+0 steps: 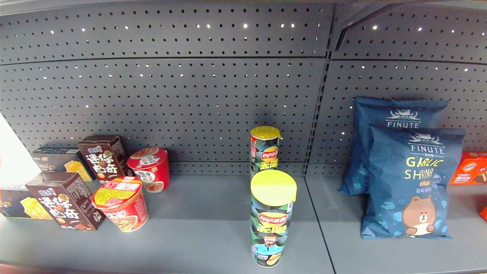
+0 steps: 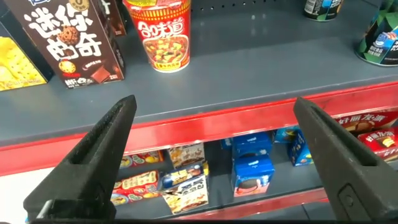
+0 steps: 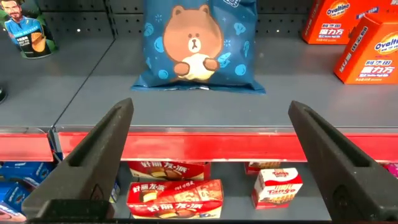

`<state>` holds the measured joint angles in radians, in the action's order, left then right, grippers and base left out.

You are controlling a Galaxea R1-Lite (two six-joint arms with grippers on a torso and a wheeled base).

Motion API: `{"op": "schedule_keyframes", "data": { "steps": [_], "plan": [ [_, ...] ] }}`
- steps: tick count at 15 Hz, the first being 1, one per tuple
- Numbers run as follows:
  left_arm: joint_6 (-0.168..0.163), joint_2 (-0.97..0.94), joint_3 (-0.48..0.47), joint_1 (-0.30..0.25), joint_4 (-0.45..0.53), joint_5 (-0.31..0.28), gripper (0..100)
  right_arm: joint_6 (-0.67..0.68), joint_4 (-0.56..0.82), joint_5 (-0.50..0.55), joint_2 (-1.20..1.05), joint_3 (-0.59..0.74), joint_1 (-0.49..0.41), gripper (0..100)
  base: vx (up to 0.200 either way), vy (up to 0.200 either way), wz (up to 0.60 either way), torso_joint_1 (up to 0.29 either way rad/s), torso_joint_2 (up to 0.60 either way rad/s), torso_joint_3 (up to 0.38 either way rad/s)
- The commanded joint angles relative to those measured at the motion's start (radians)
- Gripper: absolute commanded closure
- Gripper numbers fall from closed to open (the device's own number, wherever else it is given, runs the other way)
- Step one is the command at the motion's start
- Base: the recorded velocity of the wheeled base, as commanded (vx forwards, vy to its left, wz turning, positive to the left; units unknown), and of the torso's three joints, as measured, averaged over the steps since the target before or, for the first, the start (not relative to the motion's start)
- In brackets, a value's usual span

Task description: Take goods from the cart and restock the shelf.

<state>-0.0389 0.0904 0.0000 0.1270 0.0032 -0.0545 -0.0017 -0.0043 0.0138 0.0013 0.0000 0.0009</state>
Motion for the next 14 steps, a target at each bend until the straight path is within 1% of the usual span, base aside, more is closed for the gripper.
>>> {"op": "schedule_keyframes", "data": {
  "steps": [1,14],
  "plan": [
    [0.001,0.003,0.0,0.0,0.0,0.001,0,0.0,0.0,0.0,-0.001,0.0,-0.001,0,-0.2,0.0,0.0,0.002,0.0,0.007],
    [0.008,0.003,0.0,0.0,0.0,0.001,0,-0.001,0.0,-0.003,-0.001,0.0,-0.001,0,0.0,0.0,0.0,0.0,0.0,0.0]
  ]
}}
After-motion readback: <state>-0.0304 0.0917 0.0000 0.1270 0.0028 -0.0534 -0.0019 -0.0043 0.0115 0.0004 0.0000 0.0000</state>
